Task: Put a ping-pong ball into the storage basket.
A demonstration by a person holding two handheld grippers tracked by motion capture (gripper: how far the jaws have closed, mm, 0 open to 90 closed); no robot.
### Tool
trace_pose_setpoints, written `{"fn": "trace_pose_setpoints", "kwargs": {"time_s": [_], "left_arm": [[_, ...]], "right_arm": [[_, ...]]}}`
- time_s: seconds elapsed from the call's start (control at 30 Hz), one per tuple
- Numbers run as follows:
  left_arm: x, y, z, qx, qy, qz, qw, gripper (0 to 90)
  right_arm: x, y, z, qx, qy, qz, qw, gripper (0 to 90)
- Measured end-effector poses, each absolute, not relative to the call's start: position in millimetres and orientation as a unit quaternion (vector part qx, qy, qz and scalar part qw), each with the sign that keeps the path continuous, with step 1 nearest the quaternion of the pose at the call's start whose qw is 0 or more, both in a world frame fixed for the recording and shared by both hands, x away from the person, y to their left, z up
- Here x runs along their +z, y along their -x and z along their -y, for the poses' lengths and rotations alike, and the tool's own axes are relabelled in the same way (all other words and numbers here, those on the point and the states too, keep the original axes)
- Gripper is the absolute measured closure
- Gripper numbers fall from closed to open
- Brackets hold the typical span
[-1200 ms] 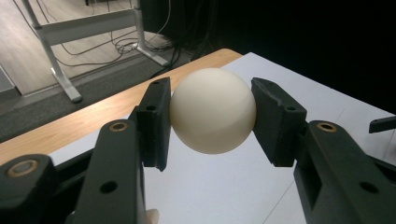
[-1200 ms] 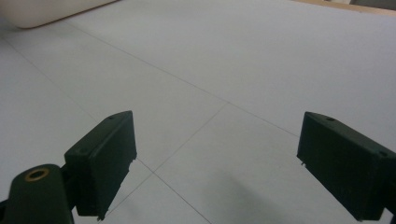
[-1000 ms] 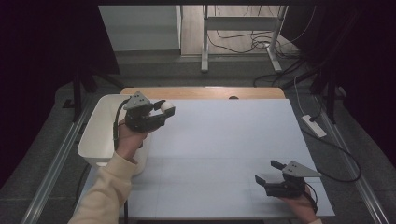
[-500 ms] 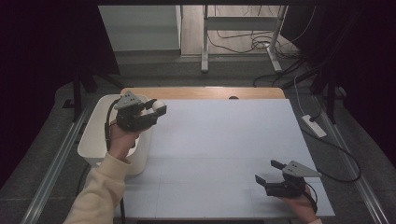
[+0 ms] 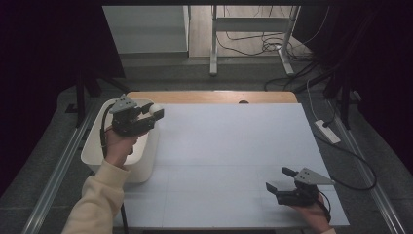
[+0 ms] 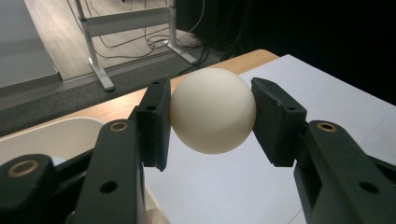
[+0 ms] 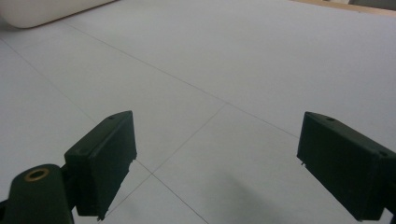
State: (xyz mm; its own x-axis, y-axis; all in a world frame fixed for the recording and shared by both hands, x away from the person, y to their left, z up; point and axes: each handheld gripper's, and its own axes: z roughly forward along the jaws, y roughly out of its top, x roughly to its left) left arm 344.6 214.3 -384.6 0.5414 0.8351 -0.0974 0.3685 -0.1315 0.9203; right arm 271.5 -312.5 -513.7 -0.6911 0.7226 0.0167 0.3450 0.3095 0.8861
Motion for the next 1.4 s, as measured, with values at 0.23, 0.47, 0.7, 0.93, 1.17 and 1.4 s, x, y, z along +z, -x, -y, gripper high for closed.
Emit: {"fn": "trace_pose_setpoints", "kwargs": {"time_s": [0.23, 0.47, 0.7, 0.93, 1.17, 1.4], "left_arm": [[-386, -346, -223, 0.232, -0.711, -0.432, 0.504, 51.0], [-389, -348, -235, 0.234, -0.703, -0.450, 0.498, 51.0], [-393, -351, -247, 0.236, -0.698, -0.465, 0.491, 51.0], [-398, -357, -253, 0.233, -0.697, -0.479, 0.479, 50.9], [-404, -367, -254, 0.226, -0.701, -0.492, 0.464, 50.9], [-409, -374, -255, 0.221, -0.706, -0.505, 0.445, 50.8]], "right_arm": [[-514, -272, 312, 0.479, -0.340, -0.785, 0.197, 11.6], [-514, -272, 312, 0.478, -0.341, -0.785, 0.197, 11.6], [-514, -273, 312, 0.479, -0.341, -0.785, 0.196, 11.6], [-514, -272, 312, 0.477, -0.342, -0.785, 0.197, 11.6], [-514, -273, 312, 0.477, -0.342, -0.786, 0.196, 11.6], [-514, -273, 312, 0.479, -0.340, -0.785, 0.195, 11.6]]}}
